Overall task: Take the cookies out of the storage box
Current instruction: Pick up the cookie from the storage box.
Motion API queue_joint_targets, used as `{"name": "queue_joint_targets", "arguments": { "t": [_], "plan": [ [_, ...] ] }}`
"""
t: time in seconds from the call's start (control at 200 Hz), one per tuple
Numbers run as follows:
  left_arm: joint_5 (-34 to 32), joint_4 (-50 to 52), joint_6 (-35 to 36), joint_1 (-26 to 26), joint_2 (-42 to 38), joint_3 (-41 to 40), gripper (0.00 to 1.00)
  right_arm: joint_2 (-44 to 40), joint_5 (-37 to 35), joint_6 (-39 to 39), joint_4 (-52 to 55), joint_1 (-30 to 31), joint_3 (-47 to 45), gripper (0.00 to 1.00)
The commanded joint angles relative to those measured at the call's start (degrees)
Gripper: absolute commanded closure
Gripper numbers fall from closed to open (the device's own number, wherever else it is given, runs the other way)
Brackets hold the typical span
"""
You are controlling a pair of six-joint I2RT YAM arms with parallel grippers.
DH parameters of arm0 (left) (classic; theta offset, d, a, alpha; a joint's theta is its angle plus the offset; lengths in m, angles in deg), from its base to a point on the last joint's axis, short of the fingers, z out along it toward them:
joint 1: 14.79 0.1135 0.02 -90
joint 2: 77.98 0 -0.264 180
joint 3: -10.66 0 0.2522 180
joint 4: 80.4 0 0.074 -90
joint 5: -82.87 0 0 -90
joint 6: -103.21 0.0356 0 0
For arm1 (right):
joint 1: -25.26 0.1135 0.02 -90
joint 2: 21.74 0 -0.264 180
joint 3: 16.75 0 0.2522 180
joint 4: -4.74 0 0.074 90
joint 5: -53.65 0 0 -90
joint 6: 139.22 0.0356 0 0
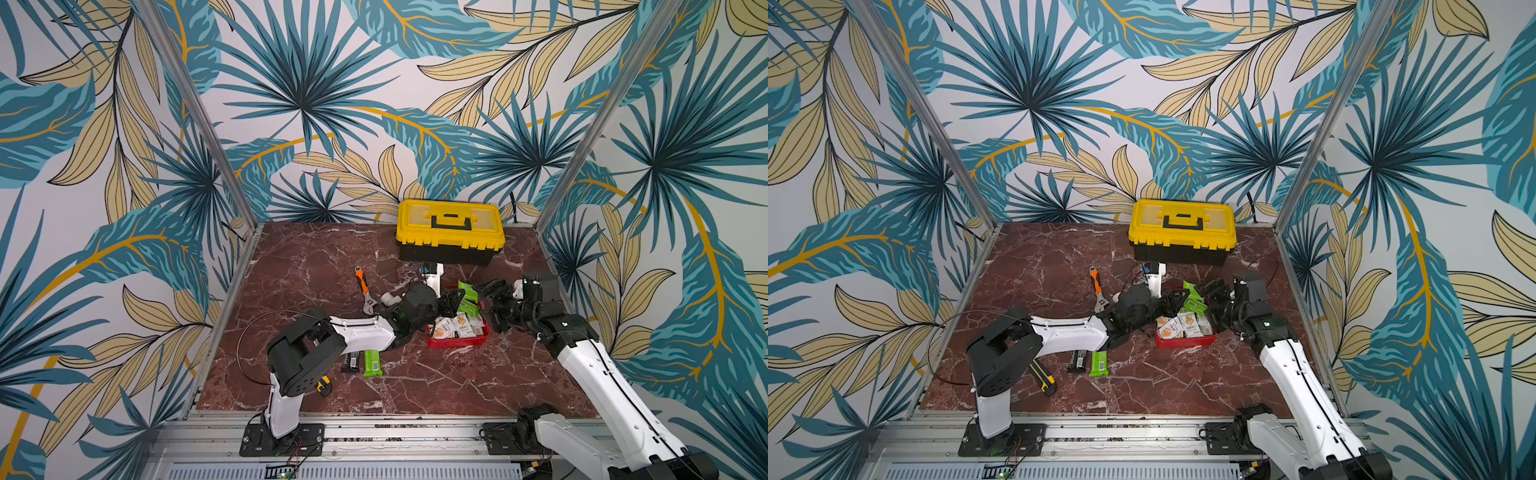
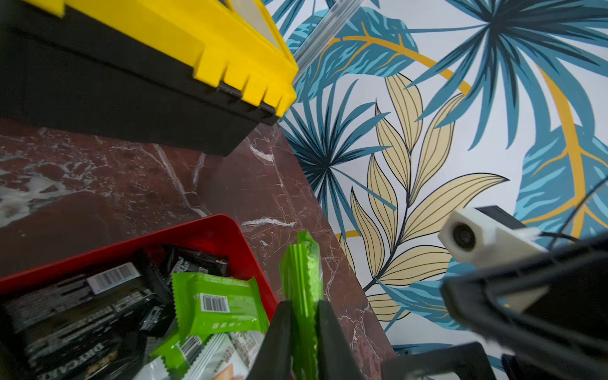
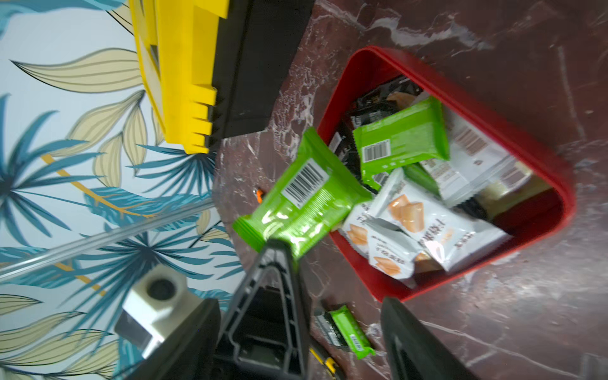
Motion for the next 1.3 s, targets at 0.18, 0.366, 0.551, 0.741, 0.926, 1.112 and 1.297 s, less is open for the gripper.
{"name": "queue_joint_targets", "arguments": {
  "t": [0.18, 0.366, 0.551, 0.741, 0.926, 1.112, 1.297],
  "plan": [
    [-6.4, -9.6, 6.9, -2.0, -3.4, -5.2, 0.87, 4.2, 3.3, 9.3, -9.3, -0.2, -1.7, 0.19],
    [-8.2, -12.6, 9.1, -3.1, -4.0, -7.1, 0.87, 5.5, 3.1, 11.6, -11.2, -0.2, -2.2, 0.19],
    [-9.0, -15.1, 10.5, -3.8, -3.9, -7.8, 0.88, 7.5, 4.7, 14.0, -15.4, -0.1, -2.5, 0.2],
    [-9.5, -16.9, 11.1, -4.2, -3.6, -8.2, 0.88, 9.1, 5.2, 15.3, -17.2, -0.2, -2.3, 0.26],
    [-10.8, -17.9, 11.4, -4.6, -3.8, -9.1, 0.88, 9.0, 4.1, 15.2, -17.2, -0.2, -1.7, 0.41],
    [-11.1, -18.2, 11.5, -4.8, -3.8, -9.1, 0.87, 9.5, 4.5, 14.2, -16.7, -0.2, -0.7, 0.49],
    [-11.5, -18.6, 12.5, -4.7, -4.4, -9.7, 0.64, 10.0, 4.8, 13.3, -16.8, -0.1, 0.2, 0.57]
  ]
}}
